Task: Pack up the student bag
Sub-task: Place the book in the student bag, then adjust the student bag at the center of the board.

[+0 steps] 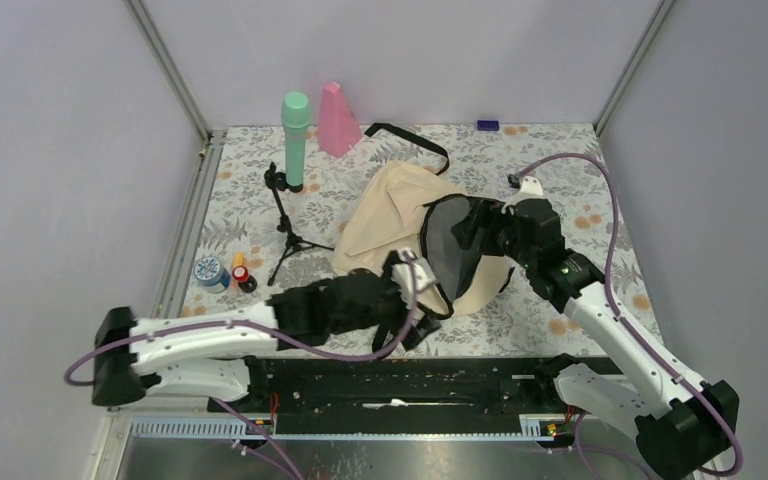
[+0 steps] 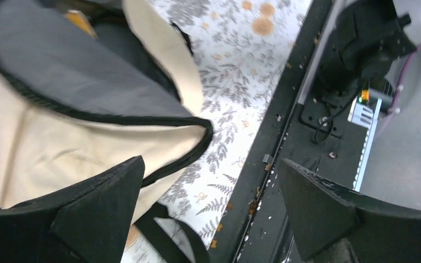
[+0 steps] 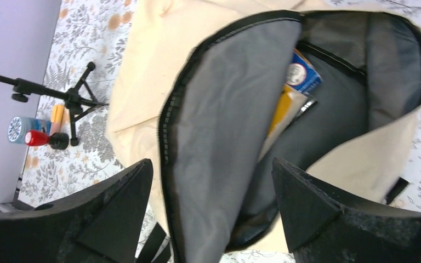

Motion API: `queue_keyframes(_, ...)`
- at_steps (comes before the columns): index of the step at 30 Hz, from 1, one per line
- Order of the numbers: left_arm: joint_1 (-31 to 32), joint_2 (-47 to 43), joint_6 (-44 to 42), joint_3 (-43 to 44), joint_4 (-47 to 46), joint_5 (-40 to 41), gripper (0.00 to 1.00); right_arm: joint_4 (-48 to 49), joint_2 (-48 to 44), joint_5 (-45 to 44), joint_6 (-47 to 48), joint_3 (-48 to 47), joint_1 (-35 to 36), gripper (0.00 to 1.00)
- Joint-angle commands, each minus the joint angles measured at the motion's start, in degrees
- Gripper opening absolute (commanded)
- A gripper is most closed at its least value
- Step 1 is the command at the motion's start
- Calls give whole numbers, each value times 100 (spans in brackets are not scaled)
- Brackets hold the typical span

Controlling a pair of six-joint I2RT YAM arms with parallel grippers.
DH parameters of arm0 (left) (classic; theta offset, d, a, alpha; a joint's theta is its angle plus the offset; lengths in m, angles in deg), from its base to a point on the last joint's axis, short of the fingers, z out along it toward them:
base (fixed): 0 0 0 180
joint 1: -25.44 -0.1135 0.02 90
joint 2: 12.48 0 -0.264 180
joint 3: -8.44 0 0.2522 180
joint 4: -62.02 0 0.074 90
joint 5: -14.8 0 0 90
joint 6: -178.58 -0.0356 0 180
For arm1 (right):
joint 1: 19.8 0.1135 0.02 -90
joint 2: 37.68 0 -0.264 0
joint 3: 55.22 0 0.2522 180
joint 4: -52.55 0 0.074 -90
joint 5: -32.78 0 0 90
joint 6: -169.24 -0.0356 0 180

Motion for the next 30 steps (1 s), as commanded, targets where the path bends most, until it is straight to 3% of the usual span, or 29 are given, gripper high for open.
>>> queue_keyframes(1,-679,-1036,499,-238,628,-331,99,-29,363,-303,190,-543,397,84)
queue_keyframes(6,-2007,-1684,812,51,1655,-760,99,-198,937,-613,128,-1033,1076,78)
queue_keyframes(11,-2819,-1260,755,741,2421,-1024,99,-678,1500,-1249,189,-1570,1800,77)
queue_keyframes(19,-3354,-754,212,786,2194,-928,99,-1298,2546,-1917,180,-2080,2062,63)
queue_keyframes(27,-3560,-790,273,562,2130,-527,99,-1536,3258,-2270,176,-2500,2071,52)
queue_keyframes(30,-3556,-881,283,497,2129,-460,99,-1590,3266,-2424,203,-2569,2071,37)
